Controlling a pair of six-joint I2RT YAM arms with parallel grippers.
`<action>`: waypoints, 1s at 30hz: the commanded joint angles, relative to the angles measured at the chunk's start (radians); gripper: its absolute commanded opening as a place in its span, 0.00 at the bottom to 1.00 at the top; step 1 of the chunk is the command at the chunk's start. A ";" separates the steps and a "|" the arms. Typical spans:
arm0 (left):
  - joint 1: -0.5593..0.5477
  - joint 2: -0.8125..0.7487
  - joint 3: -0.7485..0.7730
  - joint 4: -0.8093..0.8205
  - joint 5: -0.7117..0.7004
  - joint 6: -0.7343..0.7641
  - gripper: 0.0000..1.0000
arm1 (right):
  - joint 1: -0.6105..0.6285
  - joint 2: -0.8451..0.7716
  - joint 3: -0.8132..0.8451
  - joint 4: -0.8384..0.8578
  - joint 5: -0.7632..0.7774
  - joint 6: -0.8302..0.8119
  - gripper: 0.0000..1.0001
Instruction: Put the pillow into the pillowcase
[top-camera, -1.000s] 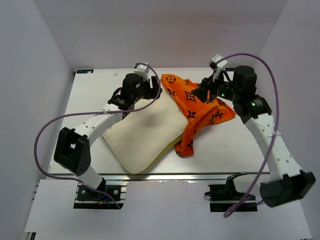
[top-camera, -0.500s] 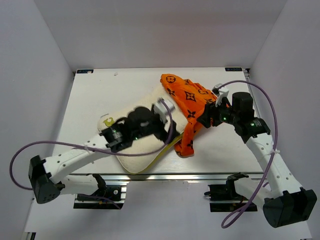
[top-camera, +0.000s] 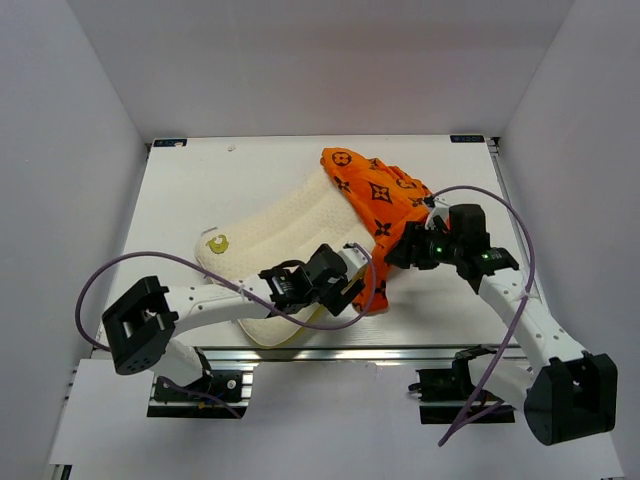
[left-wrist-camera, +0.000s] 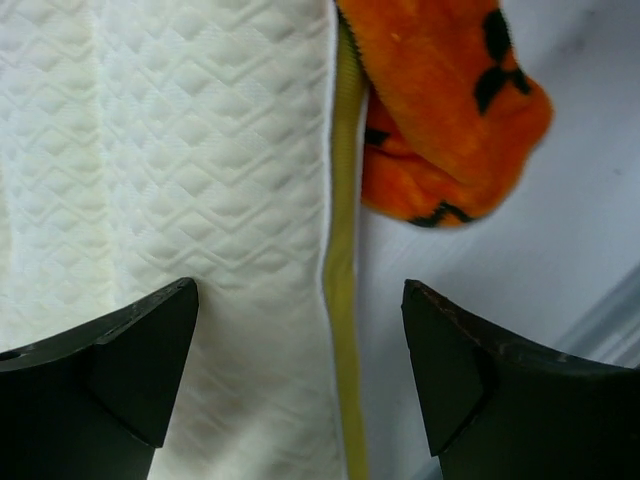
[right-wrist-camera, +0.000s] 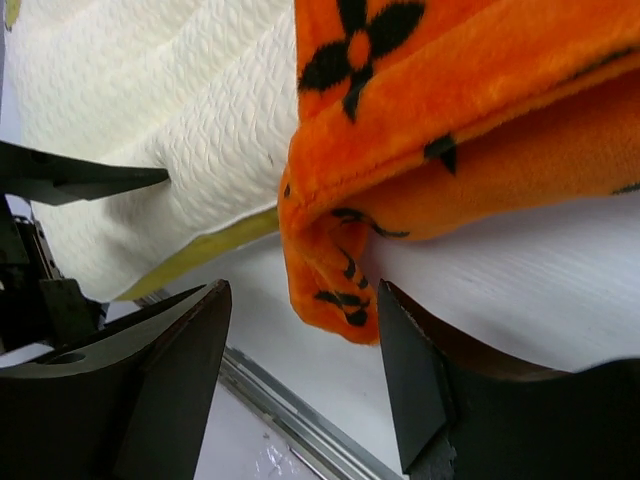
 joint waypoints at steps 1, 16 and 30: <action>-0.003 0.032 0.041 0.045 -0.135 0.044 0.93 | -0.003 0.037 0.013 0.137 -0.013 0.059 0.66; 0.034 0.197 0.026 0.123 -0.166 0.012 0.18 | 0.026 0.204 0.008 0.274 0.014 0.157 0.54; 0.301 -0.011 0.151 0.332 0.338 -0.191 0.00 | 0.079 0.235 0.229 0.268 -0.193 0.194 0.00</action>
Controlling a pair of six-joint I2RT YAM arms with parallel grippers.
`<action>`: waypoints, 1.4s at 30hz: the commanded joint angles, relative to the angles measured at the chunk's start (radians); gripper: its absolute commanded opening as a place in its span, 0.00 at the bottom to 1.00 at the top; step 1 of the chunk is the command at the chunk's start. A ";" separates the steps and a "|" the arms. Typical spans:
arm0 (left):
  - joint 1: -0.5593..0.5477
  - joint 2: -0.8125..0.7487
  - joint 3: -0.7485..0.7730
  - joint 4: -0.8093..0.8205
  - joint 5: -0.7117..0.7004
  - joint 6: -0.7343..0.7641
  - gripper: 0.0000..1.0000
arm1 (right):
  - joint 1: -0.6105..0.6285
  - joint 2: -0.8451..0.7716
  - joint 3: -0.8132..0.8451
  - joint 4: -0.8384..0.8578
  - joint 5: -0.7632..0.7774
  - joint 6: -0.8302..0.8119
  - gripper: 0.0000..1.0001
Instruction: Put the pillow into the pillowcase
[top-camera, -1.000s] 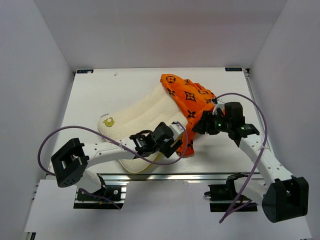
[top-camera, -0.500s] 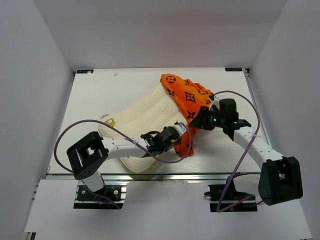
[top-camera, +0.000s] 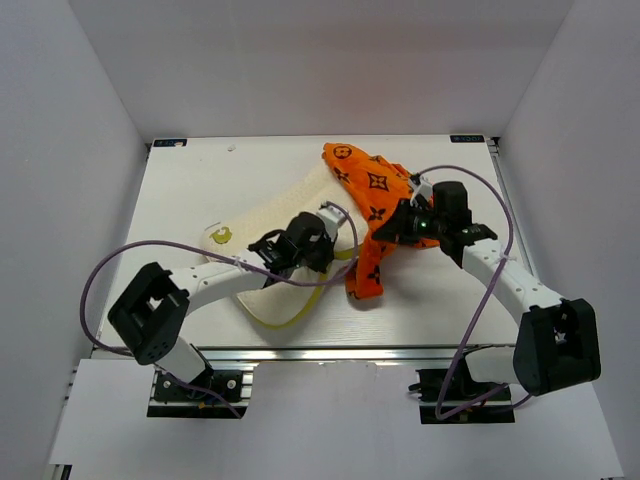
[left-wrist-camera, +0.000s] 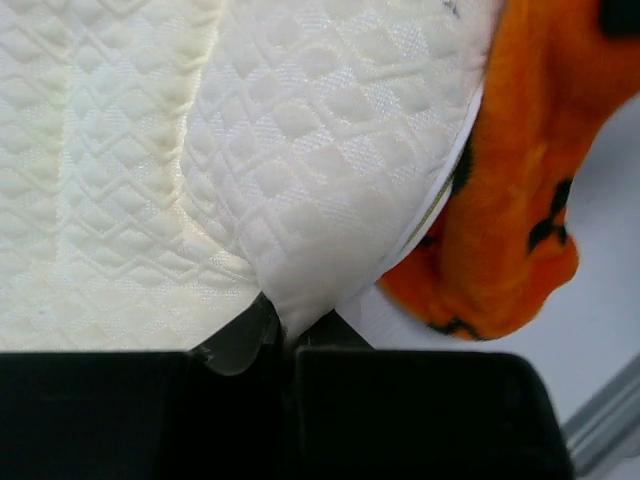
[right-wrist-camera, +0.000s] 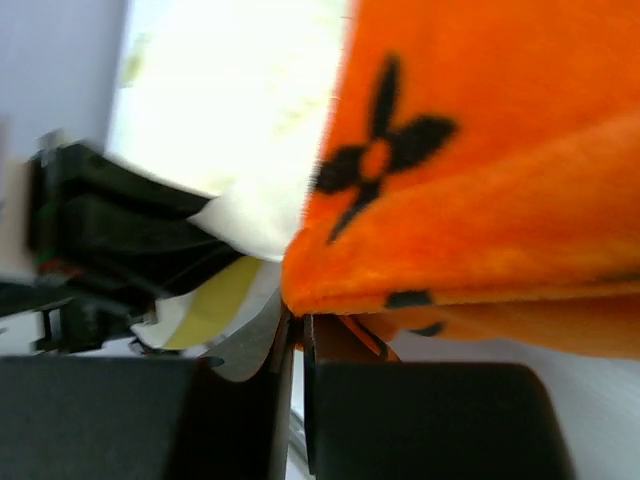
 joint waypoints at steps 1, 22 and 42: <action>0.068 -0.099 0.170 0.194 0.203 -0.127 0.00 | 0.058 -0.043 0.184 -0.001 -0.126 0.012 0.00; 0.339 0.044 0.111 1.235 0.315 -1.316 0.00 | 0.101 0.098 0.821 -0.104 -0.155 0.067 0.00; 0.693 -0.180 -0.261 0.784 -0.004 -1.465 0.00 | 0.320 0.779 1.206 -0.097 0.006 0.070 0.19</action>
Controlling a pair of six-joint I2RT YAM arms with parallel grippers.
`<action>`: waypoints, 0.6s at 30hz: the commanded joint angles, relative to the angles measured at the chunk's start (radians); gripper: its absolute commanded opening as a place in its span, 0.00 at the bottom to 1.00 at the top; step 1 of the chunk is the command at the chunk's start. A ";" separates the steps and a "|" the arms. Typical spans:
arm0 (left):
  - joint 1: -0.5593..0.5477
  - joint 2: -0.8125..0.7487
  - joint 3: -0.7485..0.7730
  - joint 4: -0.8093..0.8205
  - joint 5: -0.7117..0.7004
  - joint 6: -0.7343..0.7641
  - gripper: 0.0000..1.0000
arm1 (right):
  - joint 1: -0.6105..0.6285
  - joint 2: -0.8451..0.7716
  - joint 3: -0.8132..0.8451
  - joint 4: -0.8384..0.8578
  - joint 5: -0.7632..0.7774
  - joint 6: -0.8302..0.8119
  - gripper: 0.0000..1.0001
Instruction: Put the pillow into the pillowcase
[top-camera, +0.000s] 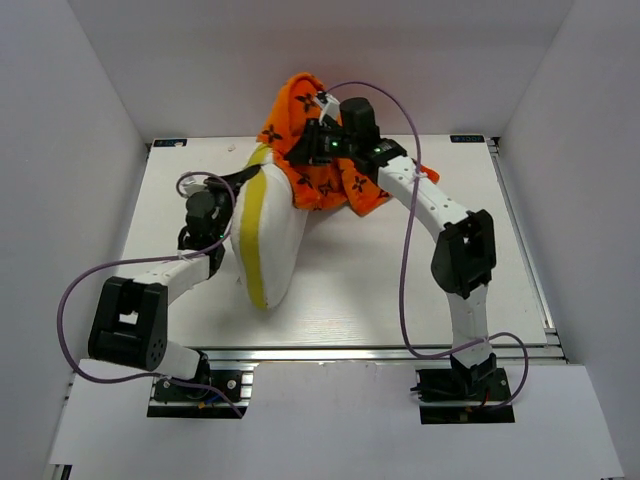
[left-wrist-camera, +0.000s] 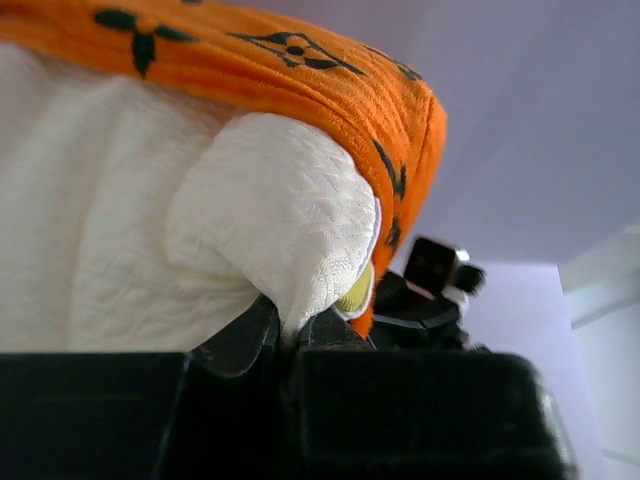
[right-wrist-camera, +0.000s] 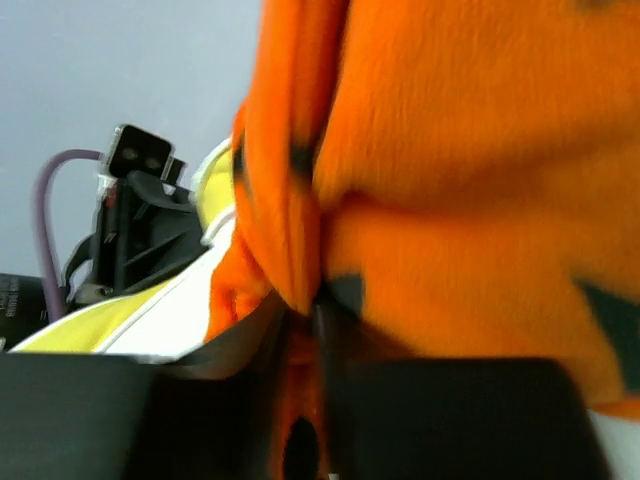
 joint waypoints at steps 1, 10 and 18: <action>0.105 -0.090 -0.020 -0.105 -0.117 0.039 0.00 | 0.051 0.028 0.107 -0.025 -0.009 -0.038 0.34; 0.319 -0.188 -0.025 -0.445 -0.094 0.190 0.21 | -0.017 -0.112 0.028 -0.053 -0.011 -0.250 0.61; 0.335 -0.231 0.228 -0.873 -0.140 0.535 0.67 | -0.090 -0.307 -0.254 -0.016 -0.009 -0.330 0.66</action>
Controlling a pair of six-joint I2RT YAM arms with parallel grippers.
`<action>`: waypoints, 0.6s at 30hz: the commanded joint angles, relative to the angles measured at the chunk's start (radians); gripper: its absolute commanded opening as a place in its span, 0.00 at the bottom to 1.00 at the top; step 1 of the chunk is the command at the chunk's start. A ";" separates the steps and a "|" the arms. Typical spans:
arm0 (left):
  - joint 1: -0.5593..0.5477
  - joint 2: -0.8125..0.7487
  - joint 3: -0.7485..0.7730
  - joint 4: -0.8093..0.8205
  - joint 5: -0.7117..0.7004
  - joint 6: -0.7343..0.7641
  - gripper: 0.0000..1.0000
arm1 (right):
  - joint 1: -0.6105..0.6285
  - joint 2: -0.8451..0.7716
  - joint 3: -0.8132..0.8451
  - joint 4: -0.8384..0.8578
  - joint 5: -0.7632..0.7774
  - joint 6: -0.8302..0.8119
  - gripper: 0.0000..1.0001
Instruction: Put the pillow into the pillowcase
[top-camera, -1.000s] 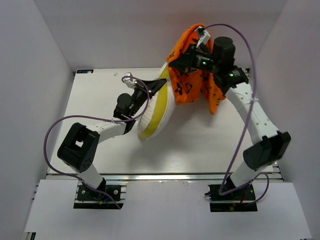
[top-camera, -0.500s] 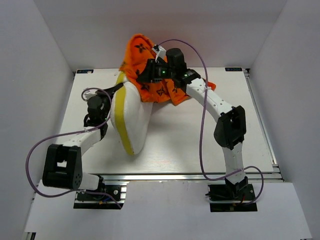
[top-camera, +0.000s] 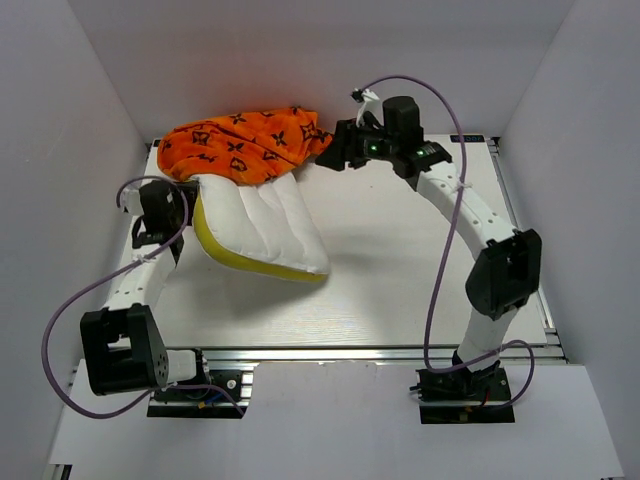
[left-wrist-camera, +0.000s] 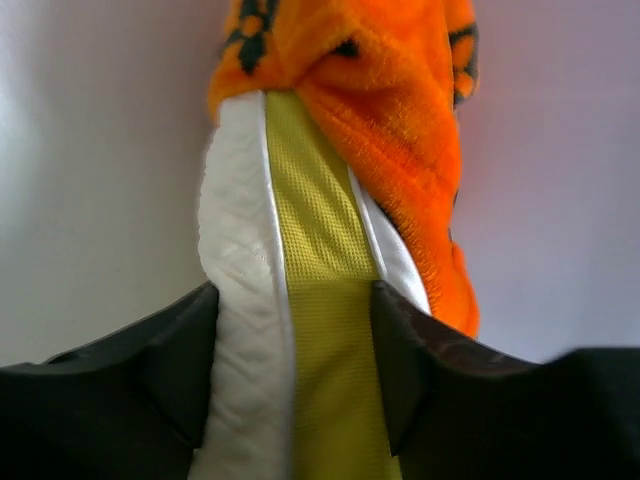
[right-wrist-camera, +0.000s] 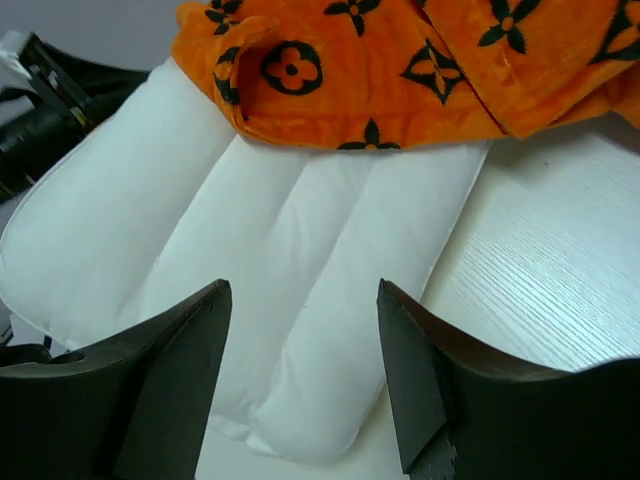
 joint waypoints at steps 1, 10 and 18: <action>-0.006 -0.083 0.208 -0.312 -0.056 0.227 0.69 | -0.012 -0.104 -0.098 0.036 -0.011 -0.060 0.66; -0.009 -0.151 0.396 -0.836 -0.006 0.409 0.75 | -0.023 -0.134 -0.279 0.053 0.072 -0.129 0.70; -0.060 -0.319 0.417 -0.774 0.211 0.666 0.72 | -0.011 0.023 -0.304 0.140 0.075 0.124 0.87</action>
